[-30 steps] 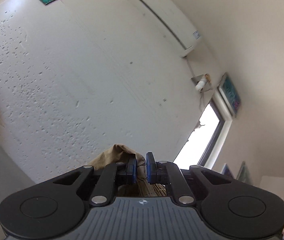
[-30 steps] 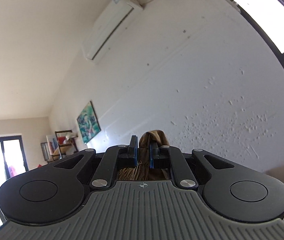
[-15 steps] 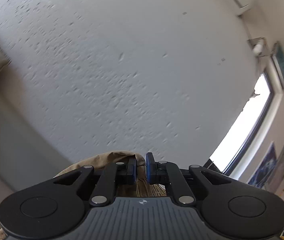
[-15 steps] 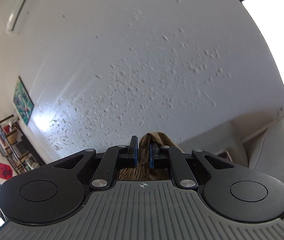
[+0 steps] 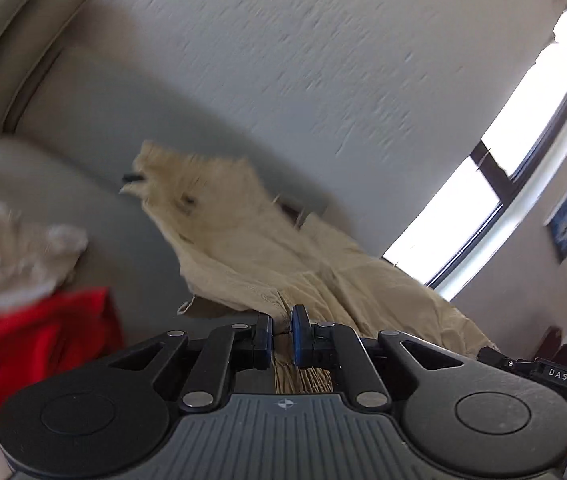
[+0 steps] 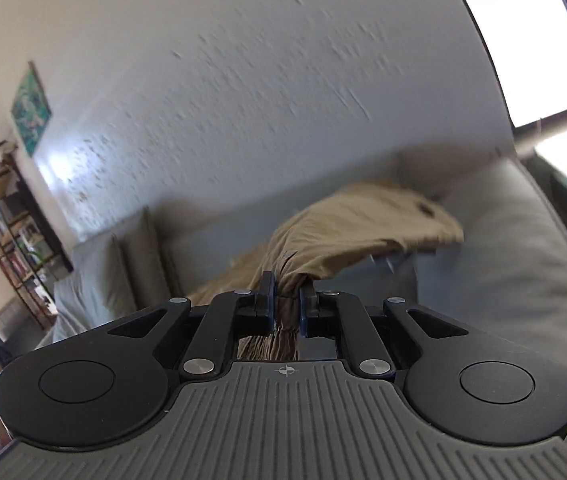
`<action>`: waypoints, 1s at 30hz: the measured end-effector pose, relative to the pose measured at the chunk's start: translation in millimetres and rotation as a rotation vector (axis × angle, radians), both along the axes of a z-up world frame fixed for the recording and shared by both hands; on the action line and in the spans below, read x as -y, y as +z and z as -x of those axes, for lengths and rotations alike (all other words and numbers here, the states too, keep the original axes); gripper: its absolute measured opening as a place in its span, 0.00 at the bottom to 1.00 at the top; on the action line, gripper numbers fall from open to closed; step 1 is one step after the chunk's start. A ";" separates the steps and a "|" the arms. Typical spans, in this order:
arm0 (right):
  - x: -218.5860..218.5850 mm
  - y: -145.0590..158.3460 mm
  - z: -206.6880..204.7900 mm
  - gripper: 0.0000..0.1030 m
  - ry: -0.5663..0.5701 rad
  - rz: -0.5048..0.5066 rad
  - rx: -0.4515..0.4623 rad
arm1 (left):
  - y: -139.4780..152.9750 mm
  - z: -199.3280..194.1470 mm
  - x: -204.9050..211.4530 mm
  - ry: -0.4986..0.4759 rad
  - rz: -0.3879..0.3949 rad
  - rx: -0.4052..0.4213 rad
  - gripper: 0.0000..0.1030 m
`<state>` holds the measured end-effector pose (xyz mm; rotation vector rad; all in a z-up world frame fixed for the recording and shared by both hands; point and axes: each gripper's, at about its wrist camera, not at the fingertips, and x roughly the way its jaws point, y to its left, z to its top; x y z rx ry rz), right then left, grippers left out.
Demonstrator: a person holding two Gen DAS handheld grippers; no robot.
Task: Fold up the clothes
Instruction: 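Lay the trousers flat on the sofa and open both grippers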
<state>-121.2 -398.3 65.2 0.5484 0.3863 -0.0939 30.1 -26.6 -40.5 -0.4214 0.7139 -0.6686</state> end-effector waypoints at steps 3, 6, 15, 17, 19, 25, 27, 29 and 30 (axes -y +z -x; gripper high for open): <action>1.5 -109.2 -5.5 0.11 -0.059 -0.097 -0.267 | -74.1 0.4 14.6 0.013 -0.180 -0.177 0.07; 6.9 -182.9 -2.3 0.11 -0.091 -0.260 -0.469 | -113.1 7.9 25.9 0.013 -0.346 -0.256 0.07; 5.4 -202.6 -4.5 0.36 -0.117 -0.248 -0.602 | -117.0 17.5 23.6 0.073 -0.469 -0.260 0.47; 6.3 -196.0 5.3 0.40 -0.115 -0.243 -0.601 | -107.6 29.3 15.6 0.097 -0.490 -0.240 0.48; 5.3 -184.7 13.3 0.41 -0.122 -0.224 -0.596 | -94.5 40.1 5.0 0.122 -0.487 -0.203 0.48; -4.4 -140.1 24.1 0.52 -0.124 -0.139 -0.518 | -64.5 46.1 8.3 0.106 -0.440 -0.001 0.49; -9.3 -137.4 10.8 0.51 -0.076 -0.138 -0.473 | -66.8 35.3 23.4 0.062 -0.446 0.047 0.45; -15.6 -145.3 -14.0 0.51 -0.044 -0.107 -0.456 | -74.2 16.9 43.7 0.003 -0.478 0.060 0.27; -19.2 -150.7 -28.3 0.47 -0.033 -0.083 -0.458 | -79.4 10.0 55.1 -0.015 -0.498 0.068 0.20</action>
